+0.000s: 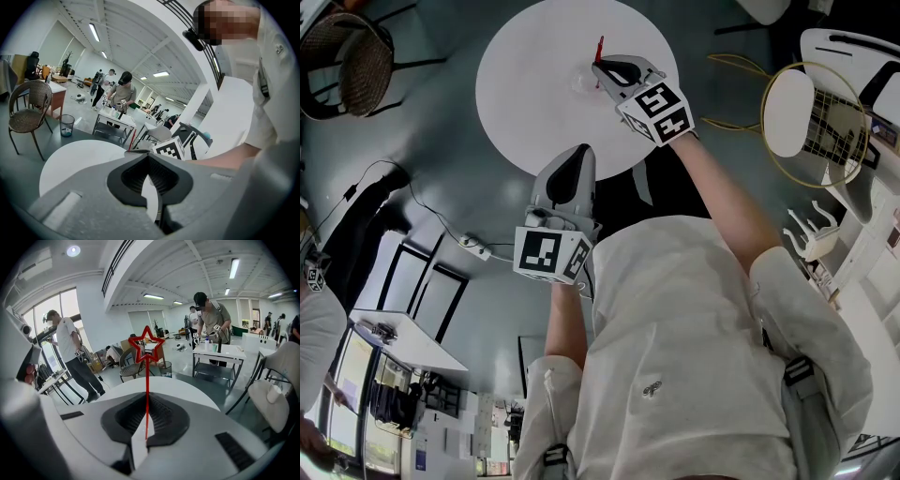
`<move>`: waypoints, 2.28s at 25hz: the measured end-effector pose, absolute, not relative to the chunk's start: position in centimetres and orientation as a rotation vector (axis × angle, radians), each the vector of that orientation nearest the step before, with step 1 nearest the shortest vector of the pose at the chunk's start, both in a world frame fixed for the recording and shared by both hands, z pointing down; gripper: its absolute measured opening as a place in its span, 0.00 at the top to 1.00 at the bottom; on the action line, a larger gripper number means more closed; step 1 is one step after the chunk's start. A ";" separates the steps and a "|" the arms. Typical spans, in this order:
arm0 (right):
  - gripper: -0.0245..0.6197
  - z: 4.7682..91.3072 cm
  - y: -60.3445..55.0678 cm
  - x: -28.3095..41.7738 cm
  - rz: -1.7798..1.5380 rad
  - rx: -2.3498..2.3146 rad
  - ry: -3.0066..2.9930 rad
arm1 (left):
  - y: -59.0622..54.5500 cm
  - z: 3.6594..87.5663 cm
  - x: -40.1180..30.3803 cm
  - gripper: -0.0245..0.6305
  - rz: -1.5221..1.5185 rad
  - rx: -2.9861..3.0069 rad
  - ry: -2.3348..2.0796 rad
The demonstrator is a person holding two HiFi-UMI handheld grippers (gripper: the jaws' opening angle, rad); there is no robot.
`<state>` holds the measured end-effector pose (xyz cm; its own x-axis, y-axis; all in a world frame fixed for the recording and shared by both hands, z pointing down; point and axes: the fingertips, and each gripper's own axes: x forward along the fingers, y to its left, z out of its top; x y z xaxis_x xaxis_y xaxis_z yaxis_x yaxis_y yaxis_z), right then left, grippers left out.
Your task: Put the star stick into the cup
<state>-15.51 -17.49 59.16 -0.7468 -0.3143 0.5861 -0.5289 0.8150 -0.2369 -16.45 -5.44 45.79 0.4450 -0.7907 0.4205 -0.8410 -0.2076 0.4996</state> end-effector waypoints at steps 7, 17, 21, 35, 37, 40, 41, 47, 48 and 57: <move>0.92 59.5 -17.5 -15.6 0.551 0.613 -2.444 | -5.3 45.8 -16.6 0.95 0.091 2.007 -1.366; 0.90 60.1 -17.4 -15.0 0.548 0.612 -2.430 | -5.1 46.0 -16.2 0.95 0.084 1.998 -1.372; 0.91 60.2 -17.4 -15.0 0.551 0.614 -2.429 | -5.1 46.1 -16.2 0.95 0.086 1.996 -1.370; 0.91 58.8 -17.3 -15.0 0.539 0.624 -2.443 | -5.2 45.3 -16.2 0.95 0.080 2.016 -1.374; 0.91 58.5 -17.2 -14.9 0.535 0.625 -2.446 | -5.2 45.1 -16.2 0.95 0.078 2.023 -1.375; 0.91 57.9 -17.0 -14.8 0.519 0.628 -2.454 | -5.1 44.6 -16.1 0.95 0.074 2.035 -1.377; 0.91 57.6 -16.9 -14.8 0.514 0.630 -2.456 | -5.1 44.4 -16.0 0.95 0.072 2.041 -1.378; 0.91 55.4 -16.1 -14.2 0.478 0.647 -2.478 | -4.7 43.2 -15.8 0.95 0.069 2.074 -1.379; 0.91 54.9 -16.0 -14.1 0.475 0.653 -2.484 | -4.6 43.0 -15.8 0.95 0.069 2.077 -1.377; 0.92 50.0 -15.2 -13.0 0.449 0.694 -2.554 | -4.7 41.6 -15.1 0.95 0.070 2.119 -1.367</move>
